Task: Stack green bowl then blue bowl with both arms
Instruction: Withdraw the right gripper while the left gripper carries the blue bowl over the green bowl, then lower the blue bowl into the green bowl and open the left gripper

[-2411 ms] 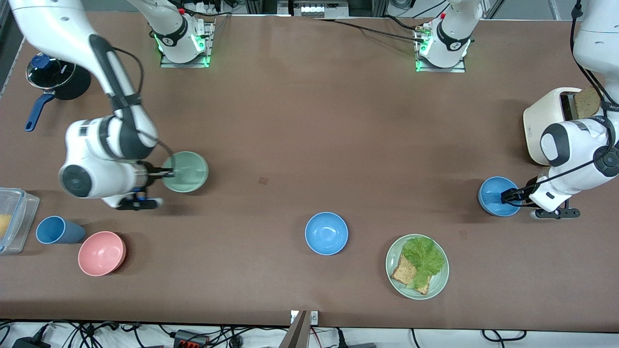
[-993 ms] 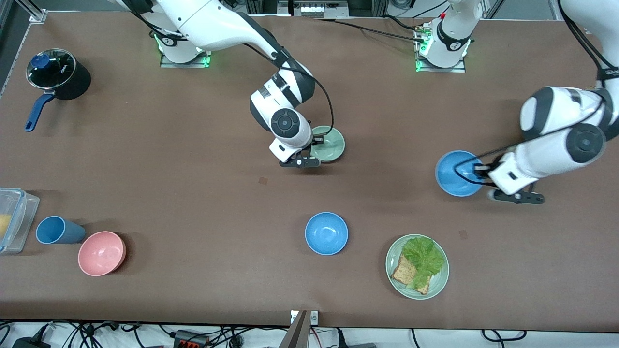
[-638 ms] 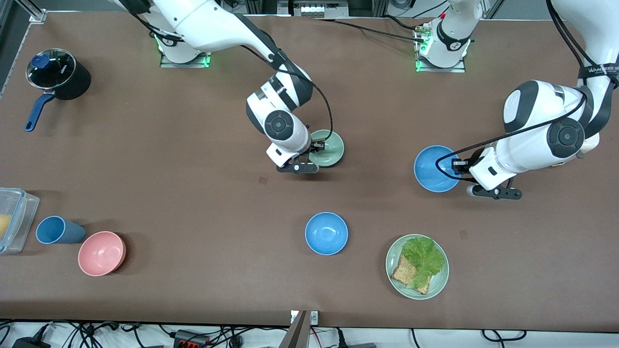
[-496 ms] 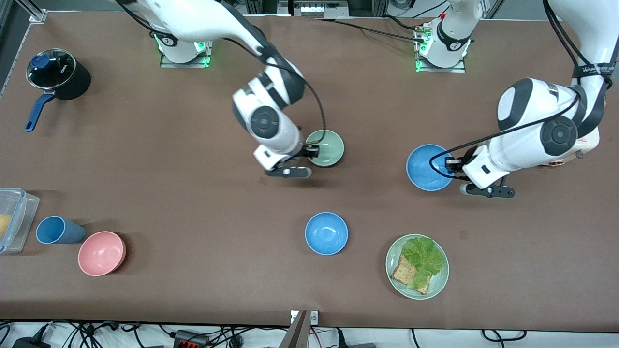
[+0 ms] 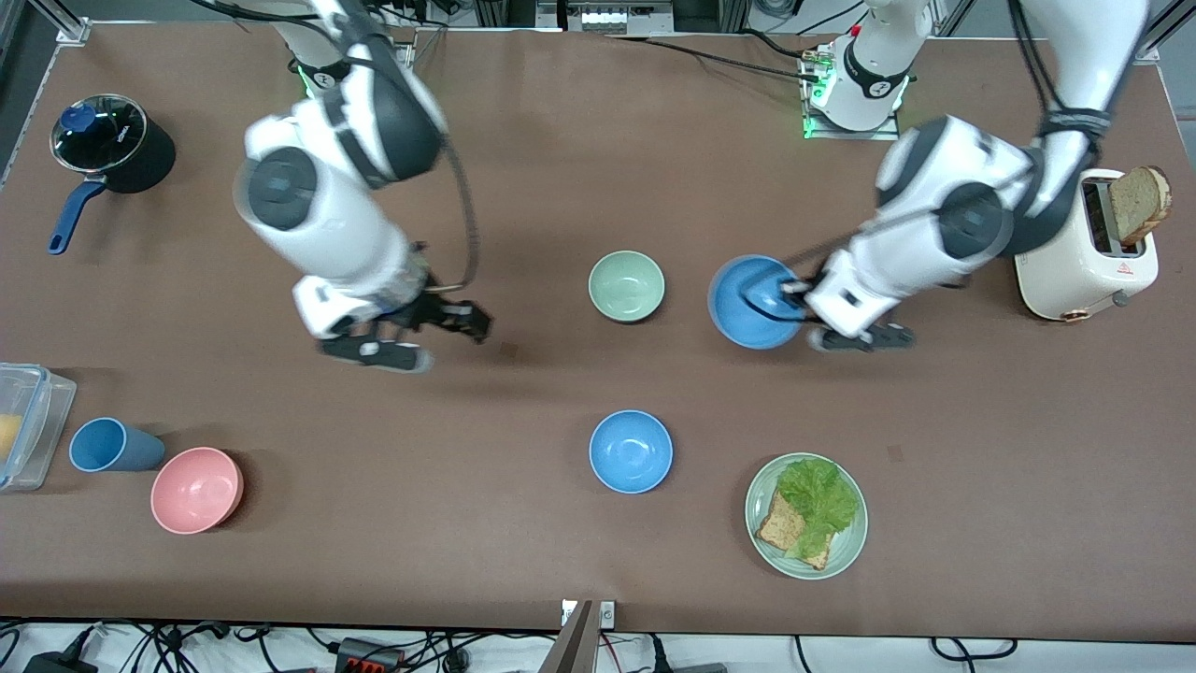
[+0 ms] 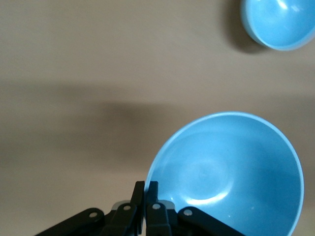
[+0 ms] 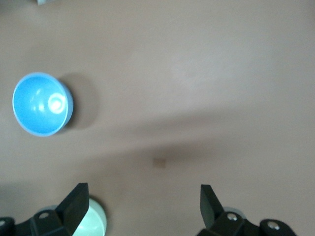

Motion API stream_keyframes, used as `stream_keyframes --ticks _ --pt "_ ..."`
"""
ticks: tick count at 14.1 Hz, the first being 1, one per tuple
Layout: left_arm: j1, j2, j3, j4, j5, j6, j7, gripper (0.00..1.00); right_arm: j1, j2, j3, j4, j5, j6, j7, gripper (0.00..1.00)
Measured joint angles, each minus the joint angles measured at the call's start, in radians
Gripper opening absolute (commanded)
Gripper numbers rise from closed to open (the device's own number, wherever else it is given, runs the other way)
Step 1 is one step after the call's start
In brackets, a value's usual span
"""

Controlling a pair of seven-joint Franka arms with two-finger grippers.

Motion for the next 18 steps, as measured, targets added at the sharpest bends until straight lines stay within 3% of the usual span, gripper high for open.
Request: stream_keyframes --ticks 5,8,12,15,18 --pt "-0.182 0.041 -0.028 -0.016 0.0 0.055 -0.122 0.01 -0.154 -0.031 -0.006 0.01 -0.008 -0.068 -0.084 1.0" --pt "-0.29 0.098 -0.011 -0.033 0.071 0.128 -0.258 0.01 -0.261 -0.072 -0.007 0.017 -0.012 -0.091 -0.206 1.0" --pt "-0.346 0.169 0.018 -0.036 0.272 0.191 -0.448 0.01 -0.414 -0.125 -0.01 0.02 -0.027 -0.16 -0.477 1.0" --pt "-0.346 0.197 0.037 -0.035 0.318 0.211 -0.46 0.01 -0.435 -0.154 -0.027 0.021 -0.094 -0.213 -0.561 1.0" --pt "-0.347 0.218 0.046 -0.034 0.324 0.217 -0.461 0.02 -0.441 -0.18 -0.029 0.022 -0.108 -0.24 -0.604 1.0"
